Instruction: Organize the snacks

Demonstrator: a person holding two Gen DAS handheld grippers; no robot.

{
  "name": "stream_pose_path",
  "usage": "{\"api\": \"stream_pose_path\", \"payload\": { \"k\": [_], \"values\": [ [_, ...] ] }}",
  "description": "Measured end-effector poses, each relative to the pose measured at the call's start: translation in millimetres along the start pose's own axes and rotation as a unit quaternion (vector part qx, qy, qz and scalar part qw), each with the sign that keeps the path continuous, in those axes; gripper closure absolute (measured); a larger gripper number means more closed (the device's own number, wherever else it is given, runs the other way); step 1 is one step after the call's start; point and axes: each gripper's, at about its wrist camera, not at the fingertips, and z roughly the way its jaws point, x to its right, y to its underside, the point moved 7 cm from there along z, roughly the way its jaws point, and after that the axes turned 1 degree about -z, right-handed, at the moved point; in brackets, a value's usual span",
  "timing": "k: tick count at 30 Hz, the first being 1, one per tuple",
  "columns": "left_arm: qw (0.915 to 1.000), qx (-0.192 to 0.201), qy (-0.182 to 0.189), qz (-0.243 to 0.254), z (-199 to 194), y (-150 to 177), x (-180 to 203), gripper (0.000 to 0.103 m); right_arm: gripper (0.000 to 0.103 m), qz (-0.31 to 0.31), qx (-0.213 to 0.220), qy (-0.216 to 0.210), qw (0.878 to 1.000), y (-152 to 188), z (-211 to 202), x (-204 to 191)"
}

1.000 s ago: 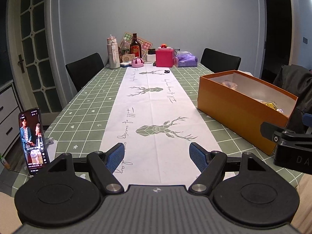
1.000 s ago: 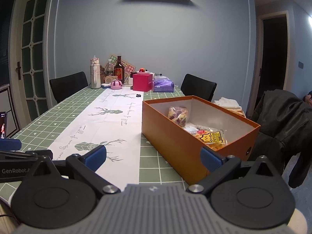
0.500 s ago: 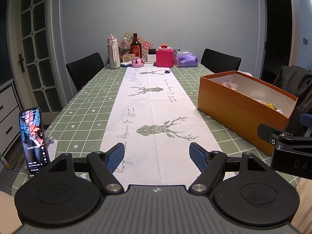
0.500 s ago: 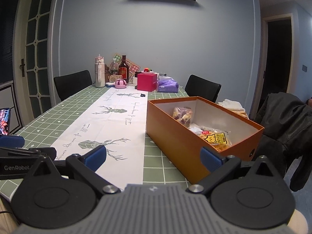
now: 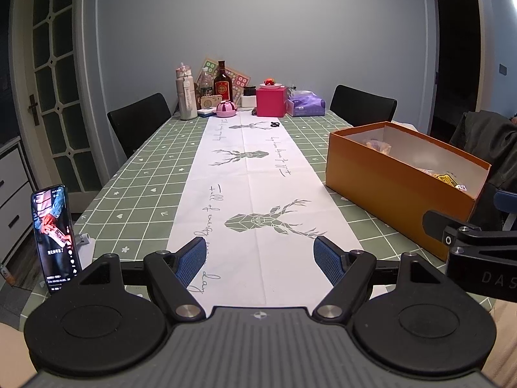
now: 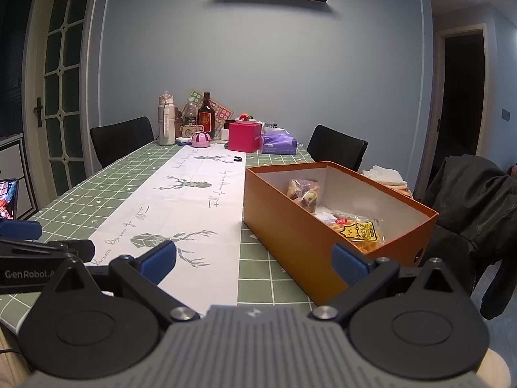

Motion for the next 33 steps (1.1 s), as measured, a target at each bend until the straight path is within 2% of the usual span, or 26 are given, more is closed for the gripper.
{"api": "stream_pose_path", "payload": {
  "k": [15,33],
  "values": [
    [0.9999,0.011,0.003,0.012,-4.7,-4.1,4.4,0.014,0.003,-0.002,0.000,-0.002,1.000,-1.8,0.9,0.7],
    [0.9999,0.007,0.005,0.009,-4.5,-3.3,5.5,0.014,0.003,-0.001,-0.002,-0.008,1.000,-2.1,0.3,0.8]
  ]
}}
